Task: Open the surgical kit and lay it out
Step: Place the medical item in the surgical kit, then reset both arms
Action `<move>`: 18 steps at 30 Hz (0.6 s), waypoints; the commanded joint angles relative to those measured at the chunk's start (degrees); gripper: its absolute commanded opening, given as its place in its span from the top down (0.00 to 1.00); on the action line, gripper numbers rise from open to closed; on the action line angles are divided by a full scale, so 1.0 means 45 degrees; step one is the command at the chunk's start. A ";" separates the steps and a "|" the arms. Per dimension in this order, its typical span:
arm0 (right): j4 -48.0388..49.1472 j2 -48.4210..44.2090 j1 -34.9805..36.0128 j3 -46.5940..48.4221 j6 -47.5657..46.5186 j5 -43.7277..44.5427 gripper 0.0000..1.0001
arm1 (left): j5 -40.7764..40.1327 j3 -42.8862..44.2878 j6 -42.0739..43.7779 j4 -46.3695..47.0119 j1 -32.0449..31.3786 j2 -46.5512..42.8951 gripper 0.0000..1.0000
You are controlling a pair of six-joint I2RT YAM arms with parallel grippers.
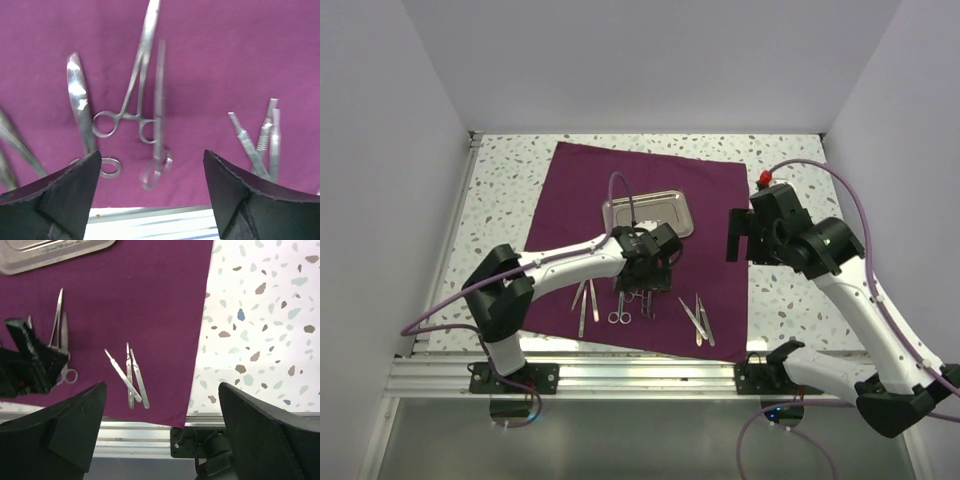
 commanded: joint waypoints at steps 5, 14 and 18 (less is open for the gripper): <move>-0.0093 -0.1713 -0.0030 -0.0522 -0.0189 -0.2007 0.02 | -0.1810 0.2119 -0.2337 -0.2832 -0.0346 -0.0186 0.13; 0.0394 -0.2359 -0.0030 -0.0230 0.0731 -0.2027 0.02 | -0.4076 0.3275 -0.2342 -0.5452 -0.0348 -0.3191 0.14; 0.1135 -0.3158 -0.0030 -0.0228 0.0535 -0.1658 0.01 | -0.3866 0.2475 -0.0859 -0.5200 0.1035 -0.4850 0.13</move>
